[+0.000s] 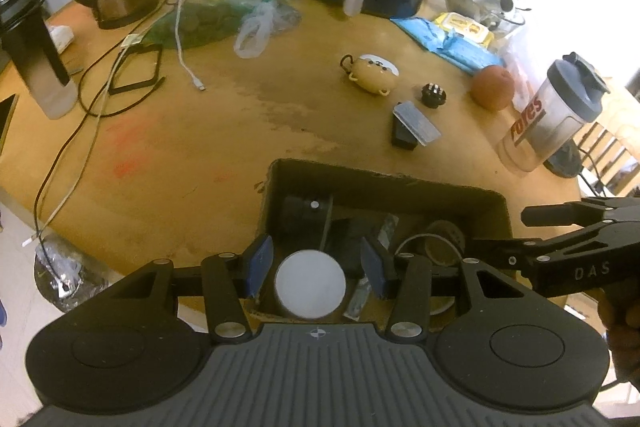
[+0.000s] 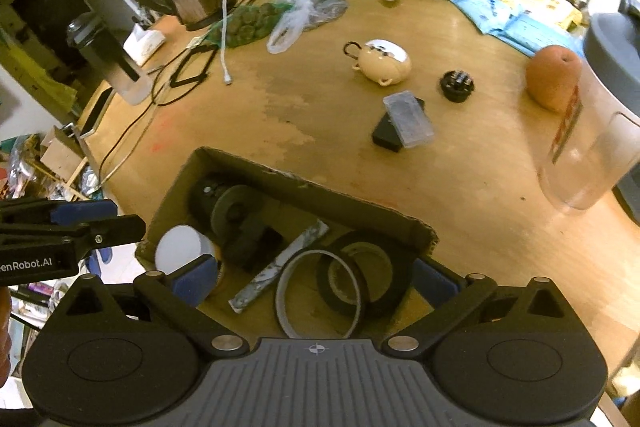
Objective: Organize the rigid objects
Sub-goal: 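Release the silver pen into the box with the left gripper while the right drops the tape roll, then withdraw both open grippers up from the box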
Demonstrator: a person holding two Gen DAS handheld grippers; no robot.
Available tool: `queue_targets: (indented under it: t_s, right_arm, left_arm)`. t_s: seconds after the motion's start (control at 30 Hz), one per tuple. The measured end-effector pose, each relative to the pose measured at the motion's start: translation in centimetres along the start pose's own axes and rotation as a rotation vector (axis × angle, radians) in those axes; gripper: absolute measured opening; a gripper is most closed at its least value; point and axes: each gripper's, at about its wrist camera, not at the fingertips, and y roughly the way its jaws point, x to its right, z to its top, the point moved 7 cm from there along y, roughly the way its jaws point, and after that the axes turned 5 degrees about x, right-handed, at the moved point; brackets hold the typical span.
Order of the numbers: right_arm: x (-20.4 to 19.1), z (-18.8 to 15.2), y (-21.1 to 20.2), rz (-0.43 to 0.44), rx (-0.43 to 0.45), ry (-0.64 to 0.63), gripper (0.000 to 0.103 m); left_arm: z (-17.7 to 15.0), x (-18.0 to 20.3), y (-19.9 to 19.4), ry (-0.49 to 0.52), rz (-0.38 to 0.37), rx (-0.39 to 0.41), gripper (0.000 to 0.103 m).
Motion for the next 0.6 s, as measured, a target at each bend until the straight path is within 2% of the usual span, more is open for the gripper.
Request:
queue_targets:
  t_s: [0.2,0.27,0.53,0.6]
  right_arm:
    - [1.2,-0.4,0.2,-0.05,-0.013,0.036,0.103]
    - [1.6,-0.5,0.2,-0.064,-0.014,0.049,0.103]
    - [2.9,-0.7,0.2,-0.117,-0.012,0.097,0.103]
    - [3.2,-0.7,0.2,-0.128,-0.01,0.109,0.103]
  left_arm:
    - [0.3,0.6,1.3,0.032,-0.021,-0.033,0.049]
    - [0.4,0.8,1.7,0.042,-0.026,-0.042,0.054]
    - [1.1,1.5,2.9,0.089,-0.043,-0.06,0.056]
    - [1.3,1.6,3.2,0.101,-0.046,-0.066,0.06]
